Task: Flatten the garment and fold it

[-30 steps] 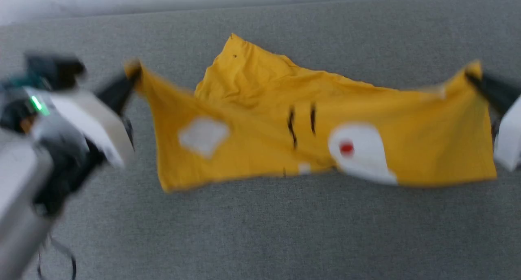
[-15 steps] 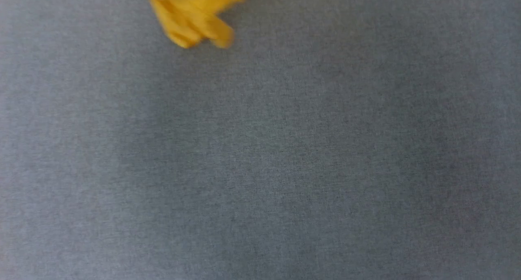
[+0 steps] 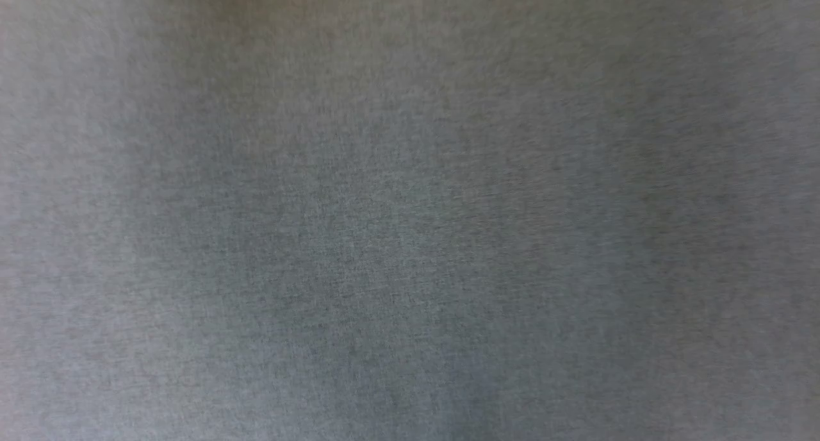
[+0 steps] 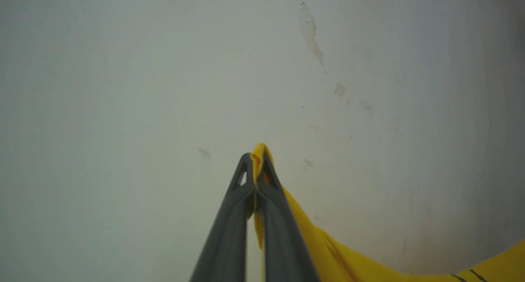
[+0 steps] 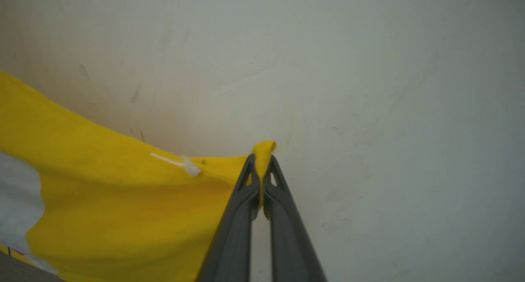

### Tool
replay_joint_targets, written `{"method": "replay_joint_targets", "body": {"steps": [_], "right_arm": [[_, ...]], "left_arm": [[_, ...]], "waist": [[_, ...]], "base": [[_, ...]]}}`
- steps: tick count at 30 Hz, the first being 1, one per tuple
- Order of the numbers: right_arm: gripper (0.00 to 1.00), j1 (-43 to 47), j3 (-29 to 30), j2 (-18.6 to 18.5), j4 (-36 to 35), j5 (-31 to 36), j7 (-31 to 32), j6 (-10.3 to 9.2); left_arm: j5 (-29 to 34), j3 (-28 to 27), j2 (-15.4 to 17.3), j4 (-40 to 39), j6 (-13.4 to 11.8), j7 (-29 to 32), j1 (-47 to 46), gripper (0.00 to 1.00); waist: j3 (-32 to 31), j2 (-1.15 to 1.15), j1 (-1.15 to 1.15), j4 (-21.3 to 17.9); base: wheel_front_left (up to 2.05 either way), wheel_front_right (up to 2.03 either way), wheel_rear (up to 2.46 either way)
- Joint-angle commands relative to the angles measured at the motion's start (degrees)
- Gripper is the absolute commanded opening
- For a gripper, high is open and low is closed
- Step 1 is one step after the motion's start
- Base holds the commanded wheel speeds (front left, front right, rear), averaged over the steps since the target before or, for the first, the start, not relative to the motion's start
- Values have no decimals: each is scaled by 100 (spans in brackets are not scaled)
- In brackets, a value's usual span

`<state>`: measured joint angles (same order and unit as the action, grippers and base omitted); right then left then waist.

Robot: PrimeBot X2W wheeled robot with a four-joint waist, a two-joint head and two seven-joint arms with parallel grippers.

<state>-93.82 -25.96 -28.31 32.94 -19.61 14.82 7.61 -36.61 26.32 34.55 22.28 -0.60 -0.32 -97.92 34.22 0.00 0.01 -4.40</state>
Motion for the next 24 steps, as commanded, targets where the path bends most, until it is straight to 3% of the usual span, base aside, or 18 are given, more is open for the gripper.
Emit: {"method": "replay_joint_targets", "body": {"steps": [1, 6, 12, 18, 24], "right_arm": [[0, 117, -89, -31, 36, -80, -79, -12], [0, 547, -624, -315, -230, -634, -404, -12], [0, 1581, -986, -985, -1143, -1435, -680, -12], [0, 3141, -606, -1604, -2077, -1931, -810, -12], [0, 5126, 248, -1570, -2549, -2033, -884, -12]], "left_arm": [[-18, 44, 9, 52, 58, -91, 206, 0], [-262, 49, 57, -50, 274, -412, 946, 0], [-780, -6, 239, -995, 256, -508, 2468, 0], [-1187, 9, 462, -2526, -254, -532, 4415, 0], [-1276, 331, 682, -3412, -825, -600, 6386, 0]], "waist": [[561, 0, -1, 193], [719, 0, -1, 308], [497, 0, -1, 416], [114, 0, -1, 477], [-382, 0, -1, 523]], "base": [[0, 0, 0], [0, 0, 0], [0, 0, 0], [0, 0, 0], [0, 0, 0]]}}
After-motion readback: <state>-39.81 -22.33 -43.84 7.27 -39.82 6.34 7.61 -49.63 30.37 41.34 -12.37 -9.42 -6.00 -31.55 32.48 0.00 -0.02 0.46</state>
